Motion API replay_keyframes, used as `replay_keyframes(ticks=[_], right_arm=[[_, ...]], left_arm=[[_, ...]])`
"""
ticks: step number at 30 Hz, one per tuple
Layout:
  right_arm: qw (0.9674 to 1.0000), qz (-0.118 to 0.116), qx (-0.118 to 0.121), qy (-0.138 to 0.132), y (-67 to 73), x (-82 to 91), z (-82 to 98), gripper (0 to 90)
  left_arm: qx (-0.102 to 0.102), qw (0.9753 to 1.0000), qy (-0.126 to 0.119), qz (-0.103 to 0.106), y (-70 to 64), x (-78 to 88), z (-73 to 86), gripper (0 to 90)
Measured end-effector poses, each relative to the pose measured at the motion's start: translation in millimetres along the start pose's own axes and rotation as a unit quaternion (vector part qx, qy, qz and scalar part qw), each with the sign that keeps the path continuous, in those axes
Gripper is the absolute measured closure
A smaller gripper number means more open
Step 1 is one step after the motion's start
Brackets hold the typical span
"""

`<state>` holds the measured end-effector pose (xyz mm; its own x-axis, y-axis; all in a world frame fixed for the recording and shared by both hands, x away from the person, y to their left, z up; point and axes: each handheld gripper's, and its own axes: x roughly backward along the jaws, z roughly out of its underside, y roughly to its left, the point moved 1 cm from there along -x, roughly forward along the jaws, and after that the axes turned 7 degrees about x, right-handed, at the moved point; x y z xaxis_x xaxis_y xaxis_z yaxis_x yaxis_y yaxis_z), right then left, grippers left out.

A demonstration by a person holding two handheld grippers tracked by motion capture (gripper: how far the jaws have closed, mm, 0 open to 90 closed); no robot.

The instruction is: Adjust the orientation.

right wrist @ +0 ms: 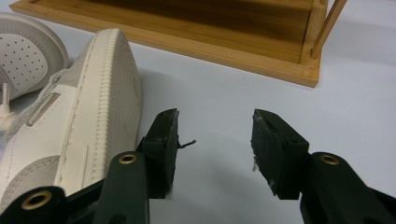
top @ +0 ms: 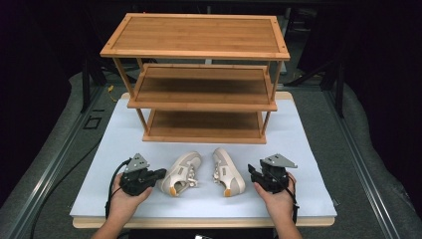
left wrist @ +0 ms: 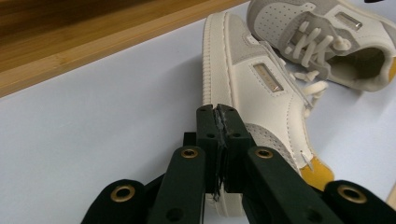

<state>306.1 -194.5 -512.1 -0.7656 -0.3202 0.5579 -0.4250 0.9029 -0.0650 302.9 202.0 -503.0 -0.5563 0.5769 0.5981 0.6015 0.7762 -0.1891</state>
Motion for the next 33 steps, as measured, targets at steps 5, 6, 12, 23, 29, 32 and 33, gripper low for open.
replay_keyframes(ticks=[5,6,12,23,29,32,33], right_arm=[[1.0,0.0,-0.001,0.001,0.1,-1.1,0.5,53.1],[1.0,-0.001,-0.002,0.001,0.0,-1.1,0.4,53.6],[1.0,-0.004,0.005,-0.002,0.2,-0.2,0.4,56.5],[0.9999,-0.007,0.003,-0.014,0.7,2.2,-0.4,62.0],[0.9997,-0.009,-0.001,-0.024,1.7,4.0,-1.2,63.0],[0.9995,-0.009,0.003,-0.029,4.3,5.9,-3.2,61.7],[0.9994,-0.015,0.005,-0.032,5.5,6.9,-4.2,63.1]], left_arm=[[0.008,0.9999,0.0,-0.013,9.7,-1.9,0.0,89.2],[0.014,0.9998,-0.001,-0.016,11.9,-2.8,0.2,89.3],[0.028,0.9994,-0.002,-0.02,22.0,-5.4,2.4,89.4],[0.068,0.9971,0.036,0.003,33.8,-21.6,14.2,89.4],[0.05,0.9977,0.046,0.004,23.3,-22.1,14.4,89.2],[0.043,0.9976,0.052,0.013,17.1,-22.7,14.4,88.8],[0.043,0.9976,0.052,0.012,16.4,-23.0,14.2,88.2]])
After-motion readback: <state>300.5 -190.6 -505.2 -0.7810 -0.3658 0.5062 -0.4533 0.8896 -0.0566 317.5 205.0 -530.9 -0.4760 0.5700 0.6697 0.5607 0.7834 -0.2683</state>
